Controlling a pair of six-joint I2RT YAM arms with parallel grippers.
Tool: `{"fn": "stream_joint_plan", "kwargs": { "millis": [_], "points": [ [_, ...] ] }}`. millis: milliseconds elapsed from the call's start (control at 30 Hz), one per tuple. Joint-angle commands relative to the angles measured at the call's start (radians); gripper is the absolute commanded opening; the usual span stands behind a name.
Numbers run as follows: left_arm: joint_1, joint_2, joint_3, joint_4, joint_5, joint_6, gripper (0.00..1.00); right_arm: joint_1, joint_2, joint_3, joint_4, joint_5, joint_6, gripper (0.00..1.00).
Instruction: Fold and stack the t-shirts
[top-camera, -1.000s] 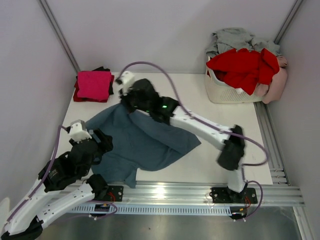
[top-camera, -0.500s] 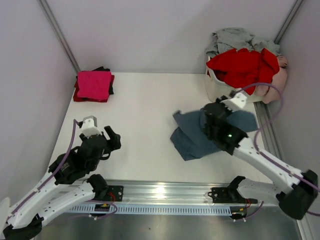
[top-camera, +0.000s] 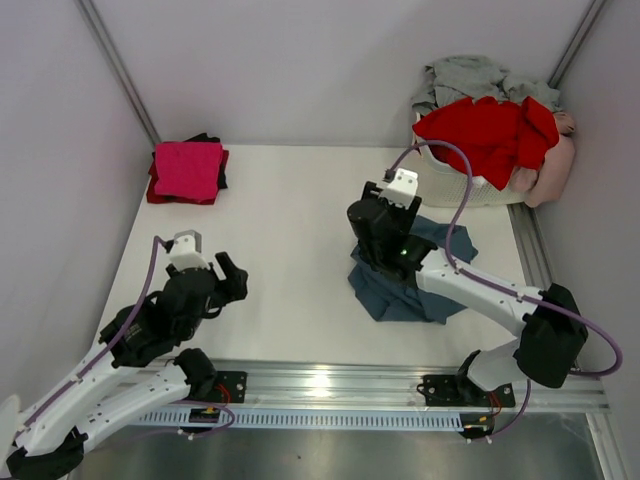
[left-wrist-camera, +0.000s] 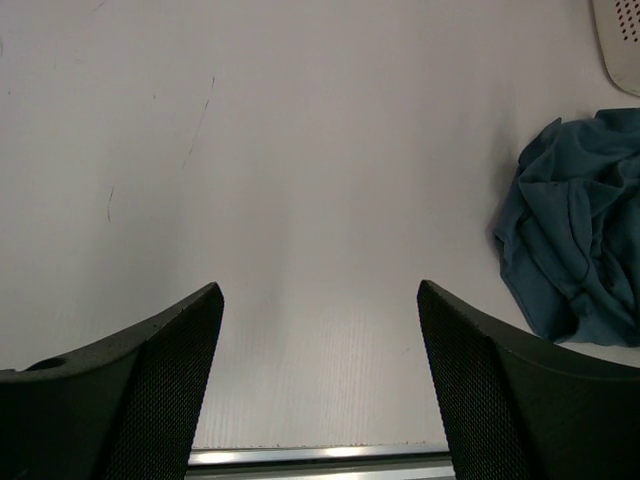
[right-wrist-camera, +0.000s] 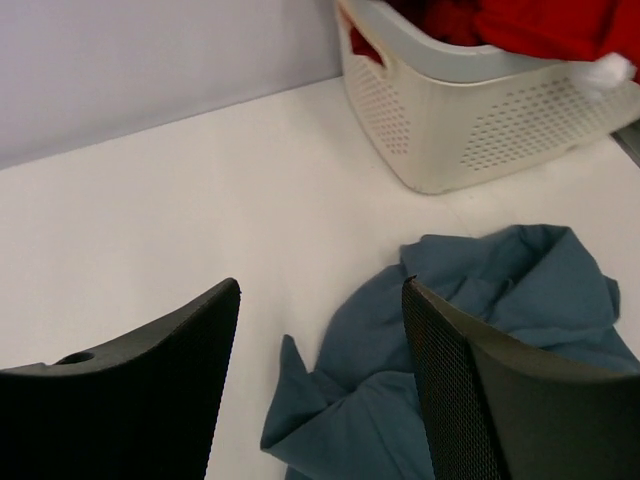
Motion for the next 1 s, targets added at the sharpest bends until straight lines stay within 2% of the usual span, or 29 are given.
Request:
{"fn": "stream_joint_plan", "kwargs": {
  "millis": [0, 133, 300, 433, 667, 800, 967],
  "points": [
    [-0.005, 0.007, 0.000, 0.041, 0.039, 0.025, 0.83, 0.003, 0.070, 0.062, 0.041, -0.107, -0.071, 0.70],
    [-0.005, 0.004, -0.004, 0.047, 0.055, 0.022, 0.83, -0.009, 0.169, 0.073, 0.036, -0.246, -0.091, 0.68],
    [-0.005, 0.006, -0.008, 0.061, 0.078, 0.017, 0.83, -0.104, 0.338, 0.166, -0.001, -0.366, -0.108, 0.68],
    [-0.005, 0.009, -0.027, 0.063, 0.095, -0.009, 0.83, -0.159, 0.464, 0.293, -0.097, -0.389, -0.133, 0.66],
    [-0.005, -0.023, -0.040, 0.023, 0.102, -0.036, 0.83, -0.165, 0.602, 0.415, -0.186, -0.393, -0.144, 0.65],
    [-0.005, -0.036, -0.039, 0.004, 0.095, -0.036, 0.83, -0.149, 0.634, 0.444, -0.248, -0.419, -0.111, 0.63],
    [-0.005, -0.033, -0.050, 0.000, 0.105, -0.036, 0.83, -0.104, 0.614, 0.404, -0.298, -0.369, -0.093, 0.61]
  ]
}}
